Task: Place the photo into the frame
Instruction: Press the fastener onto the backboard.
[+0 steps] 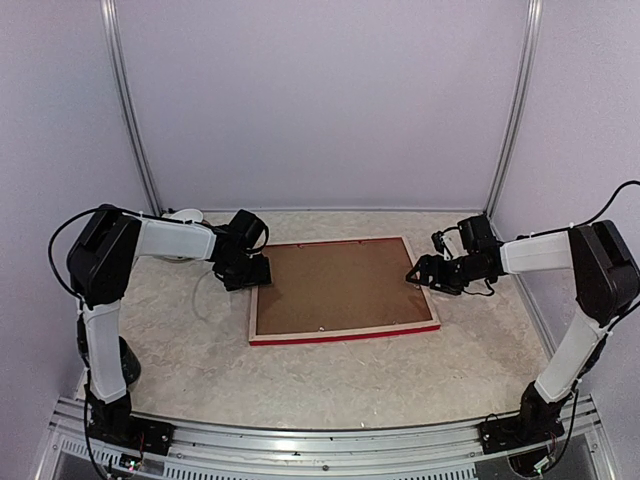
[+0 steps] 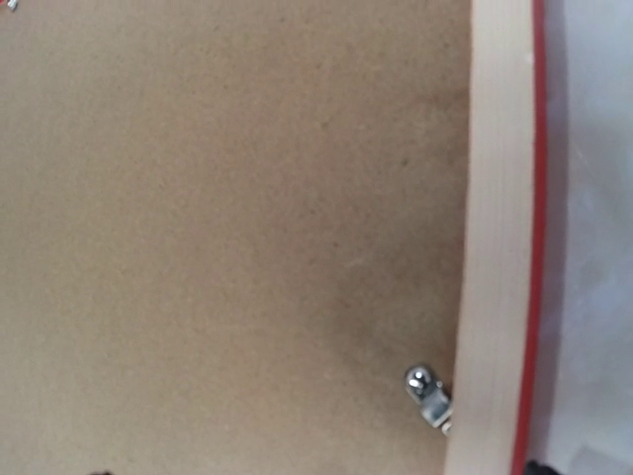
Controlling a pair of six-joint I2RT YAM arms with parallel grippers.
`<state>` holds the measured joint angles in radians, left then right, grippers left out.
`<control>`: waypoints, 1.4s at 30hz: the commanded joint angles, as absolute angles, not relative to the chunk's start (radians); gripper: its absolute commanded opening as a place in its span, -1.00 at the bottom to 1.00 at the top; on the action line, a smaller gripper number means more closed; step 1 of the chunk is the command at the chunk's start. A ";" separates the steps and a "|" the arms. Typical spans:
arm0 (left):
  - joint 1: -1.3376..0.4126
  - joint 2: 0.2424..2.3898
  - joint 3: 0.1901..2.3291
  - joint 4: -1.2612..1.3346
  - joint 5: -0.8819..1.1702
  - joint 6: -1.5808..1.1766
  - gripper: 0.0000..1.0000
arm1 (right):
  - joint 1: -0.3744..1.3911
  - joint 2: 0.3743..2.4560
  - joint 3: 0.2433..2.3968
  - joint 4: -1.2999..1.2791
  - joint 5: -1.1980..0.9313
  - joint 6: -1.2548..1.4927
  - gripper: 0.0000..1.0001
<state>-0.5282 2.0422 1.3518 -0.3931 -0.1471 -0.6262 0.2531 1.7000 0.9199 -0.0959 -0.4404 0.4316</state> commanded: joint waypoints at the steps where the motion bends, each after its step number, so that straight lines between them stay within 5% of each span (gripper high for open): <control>1: -0.521 2.095 1.355 -0.429 -0.154 -0.622 0.36 | 0.261 1.715 0.941 -0.110 -0.428 0.417 0.78; 42: -0.491 2.079 1.306 -0.398 -0.148 -0.641 -0.36 | 0.261 1.720 0.932 -0.095 -0.437 0.424 0.78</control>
<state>-0.5110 2.0491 1.3453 -0.3290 -0.1051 -0.6384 0.2531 1.7054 0.9230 -0.1032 -0.4400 0.4278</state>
